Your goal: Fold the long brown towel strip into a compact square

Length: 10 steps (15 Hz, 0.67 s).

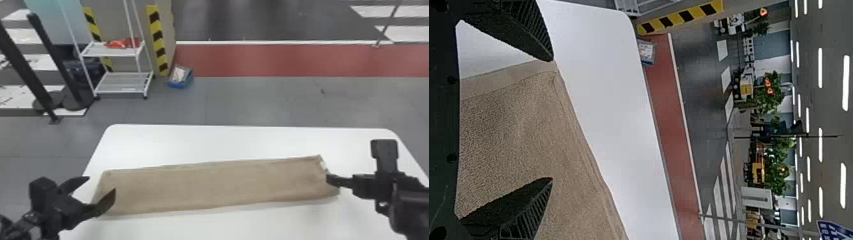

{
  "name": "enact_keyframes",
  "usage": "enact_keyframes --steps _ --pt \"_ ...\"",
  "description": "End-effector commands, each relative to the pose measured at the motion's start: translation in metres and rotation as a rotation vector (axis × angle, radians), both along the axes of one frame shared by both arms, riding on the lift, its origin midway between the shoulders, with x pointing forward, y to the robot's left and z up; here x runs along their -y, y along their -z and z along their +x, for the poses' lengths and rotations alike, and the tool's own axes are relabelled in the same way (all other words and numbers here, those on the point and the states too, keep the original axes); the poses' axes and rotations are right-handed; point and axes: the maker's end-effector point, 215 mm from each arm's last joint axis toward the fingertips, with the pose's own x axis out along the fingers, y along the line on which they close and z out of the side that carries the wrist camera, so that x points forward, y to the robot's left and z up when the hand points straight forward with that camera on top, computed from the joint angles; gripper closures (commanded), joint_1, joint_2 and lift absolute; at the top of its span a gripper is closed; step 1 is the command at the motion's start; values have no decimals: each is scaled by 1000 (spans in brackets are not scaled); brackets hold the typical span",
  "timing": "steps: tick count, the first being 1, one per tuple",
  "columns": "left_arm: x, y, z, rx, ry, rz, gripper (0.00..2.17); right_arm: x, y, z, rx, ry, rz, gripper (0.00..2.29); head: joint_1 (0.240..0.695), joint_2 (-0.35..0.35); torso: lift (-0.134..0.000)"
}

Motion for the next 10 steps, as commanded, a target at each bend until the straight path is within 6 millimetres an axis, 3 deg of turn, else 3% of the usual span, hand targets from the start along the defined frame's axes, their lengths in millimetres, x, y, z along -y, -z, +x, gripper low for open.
enact_keyframes --steps 1,10 --pt "-1 0 0 1 -2 -1 16 1 0 0 0 1 0 73 695 38 0" --pt "0 0 0 2 0 2 33 -2 1 -1 -3 -2 1 80 695 38 0"
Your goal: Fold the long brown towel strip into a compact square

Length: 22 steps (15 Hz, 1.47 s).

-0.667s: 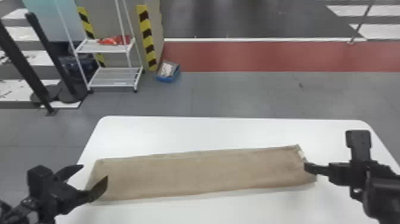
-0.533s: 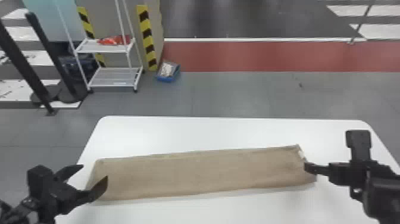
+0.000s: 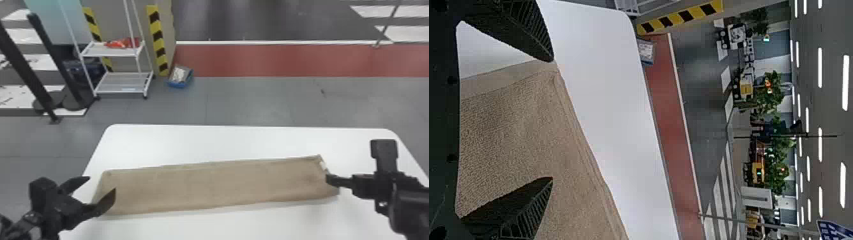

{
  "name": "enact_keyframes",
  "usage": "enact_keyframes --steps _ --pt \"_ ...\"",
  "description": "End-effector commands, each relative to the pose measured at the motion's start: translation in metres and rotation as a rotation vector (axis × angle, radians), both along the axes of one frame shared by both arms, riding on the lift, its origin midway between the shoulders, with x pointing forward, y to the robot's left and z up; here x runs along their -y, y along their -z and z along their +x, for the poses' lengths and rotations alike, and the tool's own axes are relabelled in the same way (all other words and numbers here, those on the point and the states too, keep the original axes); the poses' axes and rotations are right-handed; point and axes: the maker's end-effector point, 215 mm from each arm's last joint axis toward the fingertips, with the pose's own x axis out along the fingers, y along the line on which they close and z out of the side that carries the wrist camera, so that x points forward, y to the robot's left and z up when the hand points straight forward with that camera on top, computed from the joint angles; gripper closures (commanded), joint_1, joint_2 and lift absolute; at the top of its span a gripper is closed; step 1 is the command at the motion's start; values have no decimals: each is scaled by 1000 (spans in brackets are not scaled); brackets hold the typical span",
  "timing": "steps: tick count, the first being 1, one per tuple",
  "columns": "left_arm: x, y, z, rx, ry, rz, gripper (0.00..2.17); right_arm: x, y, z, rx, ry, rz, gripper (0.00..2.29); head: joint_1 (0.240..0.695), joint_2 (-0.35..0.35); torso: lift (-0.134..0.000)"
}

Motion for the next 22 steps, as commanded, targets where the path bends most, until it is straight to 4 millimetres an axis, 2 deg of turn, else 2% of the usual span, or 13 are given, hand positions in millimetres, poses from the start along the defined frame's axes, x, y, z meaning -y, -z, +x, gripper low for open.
enact_keyframes --steps 1,4,7,10,16,22 --pt "1 -1 1 6 -5 -11 83 -2 1 -1 -1 -3 0 80 695 39 0" --pt "3 8 -9 -40 -39 -130 154 -1 2 -2 -5 -1 0 80 695 39 0" --pt "6 16 -8 -67 -55 -133 205 -1 1 0 -1 -1 -3 80 695 36 0" --pt "-3 36 -11 -160 -113 -152 205 -1 -1 1 2 1 -3 80 695 39 0" --pt "-9 38 -3 -188 -138 -138 211 -1 -1 3 8 -1 -5 80 695 49 0" --pt "-11 50 -3 -243 -155 -147 215 1 0 2 7 2 -3 80 695 49 0"
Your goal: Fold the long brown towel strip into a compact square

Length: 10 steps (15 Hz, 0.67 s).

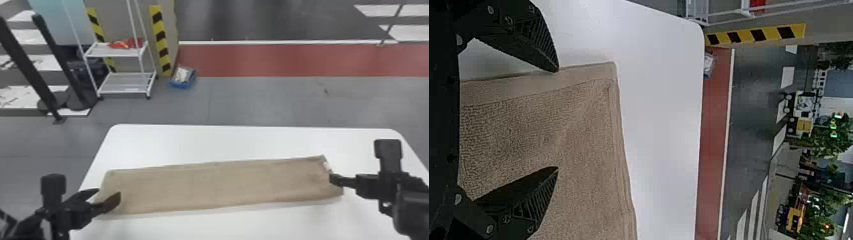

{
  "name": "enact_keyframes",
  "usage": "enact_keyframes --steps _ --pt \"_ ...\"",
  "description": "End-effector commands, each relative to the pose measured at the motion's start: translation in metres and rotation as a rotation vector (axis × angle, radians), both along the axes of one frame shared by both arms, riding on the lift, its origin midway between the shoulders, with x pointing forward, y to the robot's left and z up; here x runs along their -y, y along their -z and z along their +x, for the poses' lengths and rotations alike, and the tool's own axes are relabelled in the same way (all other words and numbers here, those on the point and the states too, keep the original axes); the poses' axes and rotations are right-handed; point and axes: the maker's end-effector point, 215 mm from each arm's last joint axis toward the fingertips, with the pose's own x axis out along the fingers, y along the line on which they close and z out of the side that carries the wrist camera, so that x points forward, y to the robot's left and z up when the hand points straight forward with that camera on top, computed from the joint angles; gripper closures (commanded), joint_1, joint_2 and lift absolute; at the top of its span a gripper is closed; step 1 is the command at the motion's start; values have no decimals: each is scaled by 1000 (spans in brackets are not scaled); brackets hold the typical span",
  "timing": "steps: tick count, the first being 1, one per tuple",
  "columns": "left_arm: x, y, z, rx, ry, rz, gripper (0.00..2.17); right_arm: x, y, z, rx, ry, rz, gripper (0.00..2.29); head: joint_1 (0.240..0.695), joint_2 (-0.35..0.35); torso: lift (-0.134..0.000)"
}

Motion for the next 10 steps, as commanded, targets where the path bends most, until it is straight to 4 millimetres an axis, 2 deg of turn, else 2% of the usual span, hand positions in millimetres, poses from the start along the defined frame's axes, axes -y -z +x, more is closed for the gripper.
enact_keyframes --steps 1,5,9,10 --pt "-3 2 2 -7 -3 4 215 0 1 0 -1 0 1 80 695 49 0" --pt "-10 6 2 -21 -14 8 272 1 0 -1 -1 1 0 80 695 55 0" --pt "-9 5 1 -27 16 8 799 1 0 1 0 2 3 80 695 59 0" --pt "-7 7 -1 -35 22 2 819 0 1 0 -1 2 5 80 695 59 0"
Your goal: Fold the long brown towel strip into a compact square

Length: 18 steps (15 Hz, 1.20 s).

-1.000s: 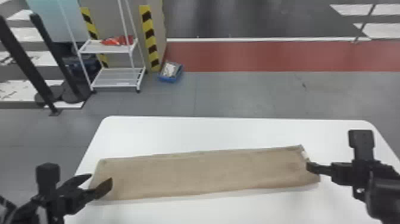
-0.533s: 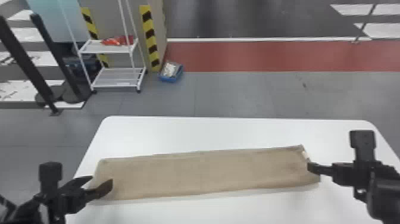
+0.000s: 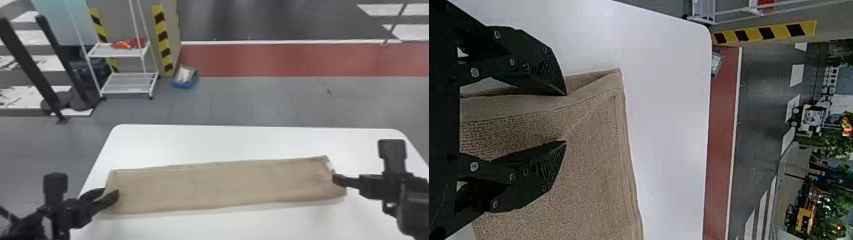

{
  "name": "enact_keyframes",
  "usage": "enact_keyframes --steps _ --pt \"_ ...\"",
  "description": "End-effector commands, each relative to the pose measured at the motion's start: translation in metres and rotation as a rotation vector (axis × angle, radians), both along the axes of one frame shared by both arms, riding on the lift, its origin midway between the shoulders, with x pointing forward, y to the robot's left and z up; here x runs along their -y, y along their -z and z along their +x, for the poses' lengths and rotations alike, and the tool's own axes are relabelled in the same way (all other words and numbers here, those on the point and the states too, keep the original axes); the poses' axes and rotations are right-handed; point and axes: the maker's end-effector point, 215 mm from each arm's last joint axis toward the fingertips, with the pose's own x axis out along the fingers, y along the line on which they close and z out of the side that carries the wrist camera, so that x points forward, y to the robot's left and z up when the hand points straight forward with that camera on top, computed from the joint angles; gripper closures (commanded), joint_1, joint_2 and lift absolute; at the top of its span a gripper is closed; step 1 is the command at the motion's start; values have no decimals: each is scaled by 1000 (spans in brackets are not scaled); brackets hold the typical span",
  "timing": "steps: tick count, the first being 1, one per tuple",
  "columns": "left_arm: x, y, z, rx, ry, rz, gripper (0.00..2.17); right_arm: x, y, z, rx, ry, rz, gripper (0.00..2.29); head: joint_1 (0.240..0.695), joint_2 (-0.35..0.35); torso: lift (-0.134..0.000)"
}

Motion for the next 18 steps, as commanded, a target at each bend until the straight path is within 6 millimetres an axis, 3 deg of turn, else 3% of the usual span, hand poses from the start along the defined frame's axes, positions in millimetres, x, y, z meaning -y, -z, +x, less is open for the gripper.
enact_keyframes --steps 1,3,4,5,6,9,12,16,18 --pt "2 6 -4 -29 11 -11 819 -1 1 0 1 -1 2 80 695 58 0" --pt "6 8 -5 -45 30 -22 822 1 1 0 0 1 3 80 695 55 0" --pt "8 7 -5 -46 42 -23 1112 1 1 0 0 1 3 80 695 54 0" --pt "9 8 -5 -47 37 -32 1696 1 1 0 0 1 3 80 695 52 0" --pt "10 6 -4 -42 35 -38 2037 1 1 0 0 1 3 80 695 48 0" --pt "8 -1 -3 -25 40 -42 2142 5 2 -2 -1 10 4 80 695 47 0" --pt "-9 -20 0 13 9 -50 2142 7 3 -5 -3 16 5 80 695 45 0" --pt "-43 -53 -6 37 -64 -70 2142 8 5 -7 -6 18 5 80 695 74 0" --pt "-45 -78 -15 44 -78 -95 2142 9 6 -9 -9 19 5 80 695 88 0"
